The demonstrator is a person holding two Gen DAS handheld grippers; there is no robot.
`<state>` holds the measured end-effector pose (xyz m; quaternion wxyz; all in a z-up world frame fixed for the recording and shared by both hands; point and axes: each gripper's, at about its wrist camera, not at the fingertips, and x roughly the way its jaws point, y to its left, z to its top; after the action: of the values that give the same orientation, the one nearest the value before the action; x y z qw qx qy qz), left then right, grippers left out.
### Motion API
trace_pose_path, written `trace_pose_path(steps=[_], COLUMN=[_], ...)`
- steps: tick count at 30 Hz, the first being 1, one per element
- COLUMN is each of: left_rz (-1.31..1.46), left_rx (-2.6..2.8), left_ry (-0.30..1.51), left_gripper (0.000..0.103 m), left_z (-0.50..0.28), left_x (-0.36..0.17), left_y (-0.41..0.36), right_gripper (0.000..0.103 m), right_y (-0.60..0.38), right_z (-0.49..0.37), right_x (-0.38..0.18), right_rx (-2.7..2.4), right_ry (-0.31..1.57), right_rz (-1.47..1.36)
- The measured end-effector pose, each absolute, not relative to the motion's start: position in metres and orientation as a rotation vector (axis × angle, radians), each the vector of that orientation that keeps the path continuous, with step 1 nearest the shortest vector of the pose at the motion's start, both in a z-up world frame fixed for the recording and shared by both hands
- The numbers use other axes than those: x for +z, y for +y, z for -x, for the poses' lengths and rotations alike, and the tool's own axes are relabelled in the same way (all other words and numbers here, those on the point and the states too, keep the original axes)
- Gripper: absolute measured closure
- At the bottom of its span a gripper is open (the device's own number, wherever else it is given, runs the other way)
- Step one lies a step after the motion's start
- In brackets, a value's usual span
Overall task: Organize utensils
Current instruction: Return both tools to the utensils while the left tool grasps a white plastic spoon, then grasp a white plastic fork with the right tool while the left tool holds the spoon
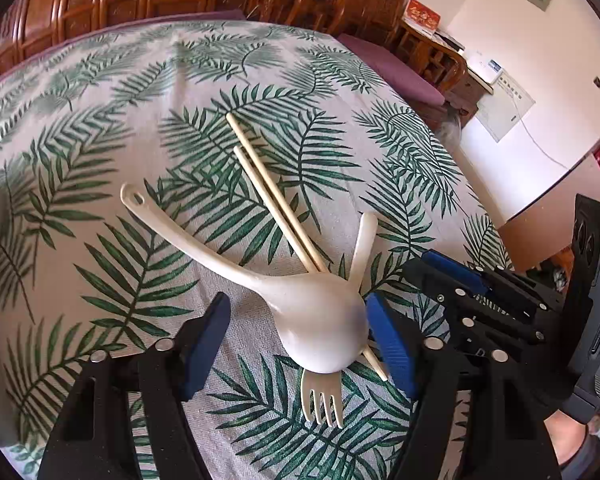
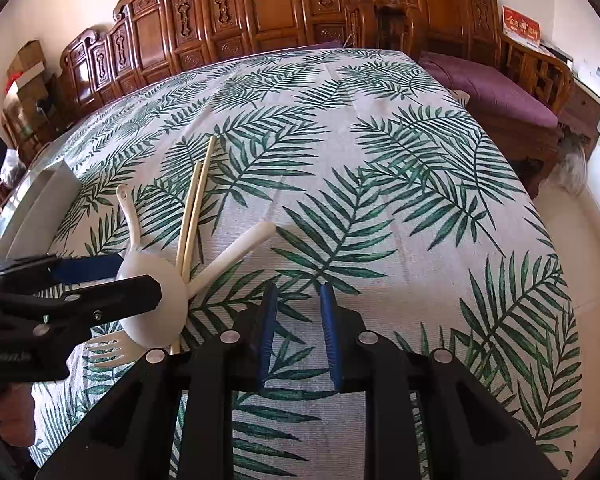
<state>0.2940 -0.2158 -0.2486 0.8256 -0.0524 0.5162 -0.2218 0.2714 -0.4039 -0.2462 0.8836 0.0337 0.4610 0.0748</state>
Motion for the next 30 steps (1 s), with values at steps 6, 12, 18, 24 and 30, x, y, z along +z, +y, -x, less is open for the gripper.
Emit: trace_pose_path(steps=[6, 12, 18, 24, 30], left_rz=[0.131, 0.143, 0.167, 0.161, 0.110], left_rx=[-0.489, -0.517, -0.540, -0.546, -0.528], left_ry=[1.088, 1.089, 1.064, 1.026, 0.996], left_gripper=[0.054, 0.068, 0.095, 0.095, 0.095], left_z=[-0.294, -0.288, -0.277, -0.265, -0.254], left_x=[-0.249, -0.246, -0.223, -0.197, -0.177], left_y=[-0.215, -0.218, -0.201, -0.180, -0.156], right_gripper=[0.079, 0.078, 0.078, 0.078, 0.074], right_y=[-0.405, -0.403, -0.386, -0.366, -0.331], right_z=[-0.271, -0.271, -0.270, -0.274, -0.268], right_x=[-0.245, -0.240, -0.233, -0.232, -0.226], right_rx=[0.147, 0.161, 0.208, 0.247, 0.325], right_ry=[0.959, 0.946, 0.933, 0.947, 0.939], right_rz=[-0.077, -0.090, -0.097, -0.113, -0.097])
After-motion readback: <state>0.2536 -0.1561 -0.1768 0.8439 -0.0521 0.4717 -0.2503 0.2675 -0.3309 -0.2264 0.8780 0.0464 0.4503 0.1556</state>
